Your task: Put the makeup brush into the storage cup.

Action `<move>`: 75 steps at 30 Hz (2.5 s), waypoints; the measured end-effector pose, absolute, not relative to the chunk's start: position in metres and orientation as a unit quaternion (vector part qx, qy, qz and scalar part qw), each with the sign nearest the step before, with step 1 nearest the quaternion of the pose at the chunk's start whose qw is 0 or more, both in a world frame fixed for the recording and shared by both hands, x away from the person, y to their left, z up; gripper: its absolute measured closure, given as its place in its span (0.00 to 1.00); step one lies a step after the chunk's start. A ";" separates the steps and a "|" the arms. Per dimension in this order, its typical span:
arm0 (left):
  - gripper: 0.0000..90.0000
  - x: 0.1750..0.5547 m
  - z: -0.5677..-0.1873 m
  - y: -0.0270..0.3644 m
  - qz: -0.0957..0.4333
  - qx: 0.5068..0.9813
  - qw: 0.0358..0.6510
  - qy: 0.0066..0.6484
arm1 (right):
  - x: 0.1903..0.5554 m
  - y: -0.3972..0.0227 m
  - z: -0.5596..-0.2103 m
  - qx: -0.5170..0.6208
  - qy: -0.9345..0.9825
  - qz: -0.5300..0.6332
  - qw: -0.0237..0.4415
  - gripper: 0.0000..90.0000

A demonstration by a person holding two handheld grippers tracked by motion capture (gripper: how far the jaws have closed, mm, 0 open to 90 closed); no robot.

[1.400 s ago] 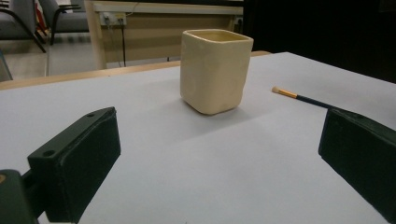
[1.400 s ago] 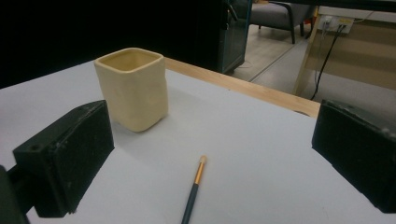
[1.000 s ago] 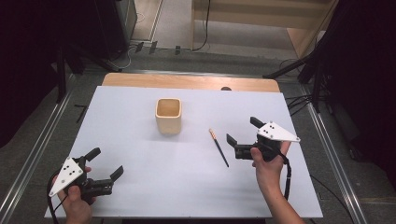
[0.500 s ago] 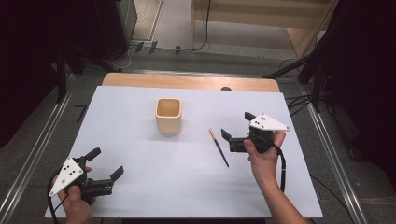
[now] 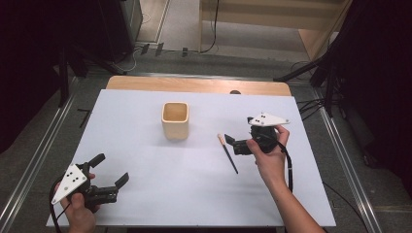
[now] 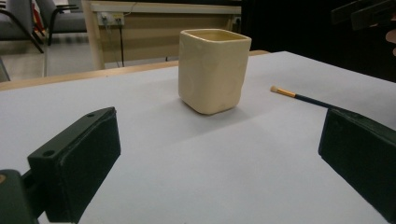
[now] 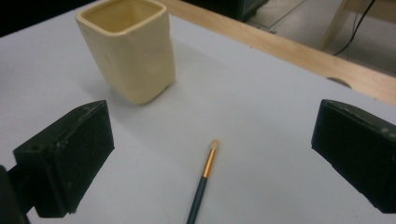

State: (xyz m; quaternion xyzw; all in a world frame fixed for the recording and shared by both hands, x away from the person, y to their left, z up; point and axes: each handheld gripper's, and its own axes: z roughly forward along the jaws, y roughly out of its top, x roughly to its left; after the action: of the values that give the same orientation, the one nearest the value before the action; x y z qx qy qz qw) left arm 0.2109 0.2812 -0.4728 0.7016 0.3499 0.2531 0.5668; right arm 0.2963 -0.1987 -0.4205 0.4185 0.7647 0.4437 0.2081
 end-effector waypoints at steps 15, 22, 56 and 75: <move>0.00 0.212 -0.474 0.281 0.254 0.702 0.565 0.350 | 0.322 -0.188 -0.440 0.466 0.809 0.333 0.134 0.00; 0.00 0.212 -0.473 0.281 0.254 0.702 0.566 0.350 | 0.329 -0.182 -0.440 0.473 0.817 0.310 0.116 0.00; 0.00 0.212 -0.474 0.283 0.257 0.702 0.562 0.355 | 0.356 -0.152 -0.469 0.529 0.838 0.132 0.024 0.78; 0.00 0.213 -0.474 0.283 0.256 0.702 0.561 0.355 | 0.362 -0.144 -0.476 0.536 0.838 0.104 0.021 0.92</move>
State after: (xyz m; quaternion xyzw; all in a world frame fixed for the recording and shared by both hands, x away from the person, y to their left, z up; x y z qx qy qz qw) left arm 0.2128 0.2825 -0.4742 0.7024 0.3553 0.2558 0.5612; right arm 0.3620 -0.1445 -0.4758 0.5356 0.8378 0.1037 0.0210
